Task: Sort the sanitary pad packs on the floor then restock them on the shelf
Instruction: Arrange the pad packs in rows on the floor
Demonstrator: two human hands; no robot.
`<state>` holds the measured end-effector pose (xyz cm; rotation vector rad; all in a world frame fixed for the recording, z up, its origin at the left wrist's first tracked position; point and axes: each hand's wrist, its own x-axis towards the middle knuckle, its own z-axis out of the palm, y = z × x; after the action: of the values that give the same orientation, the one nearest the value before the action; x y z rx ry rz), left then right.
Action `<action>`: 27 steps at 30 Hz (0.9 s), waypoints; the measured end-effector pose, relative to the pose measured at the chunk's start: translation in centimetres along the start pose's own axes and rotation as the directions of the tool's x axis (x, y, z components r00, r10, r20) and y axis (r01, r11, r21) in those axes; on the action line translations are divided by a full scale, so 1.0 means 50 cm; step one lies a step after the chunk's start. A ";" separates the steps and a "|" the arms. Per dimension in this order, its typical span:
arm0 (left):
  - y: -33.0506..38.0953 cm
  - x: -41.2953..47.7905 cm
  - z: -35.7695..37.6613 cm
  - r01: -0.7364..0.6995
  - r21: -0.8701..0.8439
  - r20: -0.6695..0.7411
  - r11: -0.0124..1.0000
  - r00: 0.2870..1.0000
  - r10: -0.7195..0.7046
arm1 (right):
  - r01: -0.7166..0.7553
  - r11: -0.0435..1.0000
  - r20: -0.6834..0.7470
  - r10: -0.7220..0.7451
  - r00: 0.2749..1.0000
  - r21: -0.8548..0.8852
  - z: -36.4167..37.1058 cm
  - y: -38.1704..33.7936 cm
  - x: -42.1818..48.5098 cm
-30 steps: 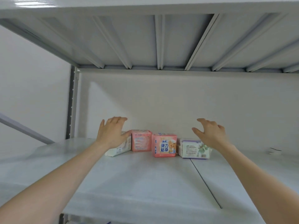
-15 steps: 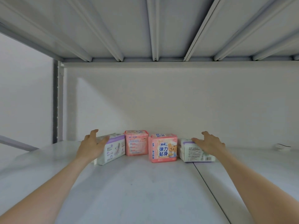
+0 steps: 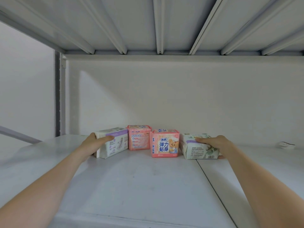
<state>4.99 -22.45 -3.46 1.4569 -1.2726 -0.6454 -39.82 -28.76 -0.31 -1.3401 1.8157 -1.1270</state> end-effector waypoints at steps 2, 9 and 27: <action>0.001 -0.003 0.000 -0.020 -0.016 0.024 1.000 0.999 0.021 | 0.004 0.999 -0.022 -0.003 1.000 0.032 -0.004 0.004 -0.008; 0.008 -0.041 0.003 -0.019 -0.081 0.083 0.997 0.996 0.026 | 0.135 0.989 -0.050 -0.132 0.990 0.056 -0.014 0.034 -0.067; 0.039 -0.196 -0.014 -0.007 -0.156 0.270 0.988 0.962 0.049 | 0.324 0.933 0.101 -0.341 0.935 0.154 0.038 0.032 -0.193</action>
<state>2.06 -12.85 -3.66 1.2510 -1.4183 -0.9302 -36.00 -19.86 -2.70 -1.6395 1.4273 -1.2808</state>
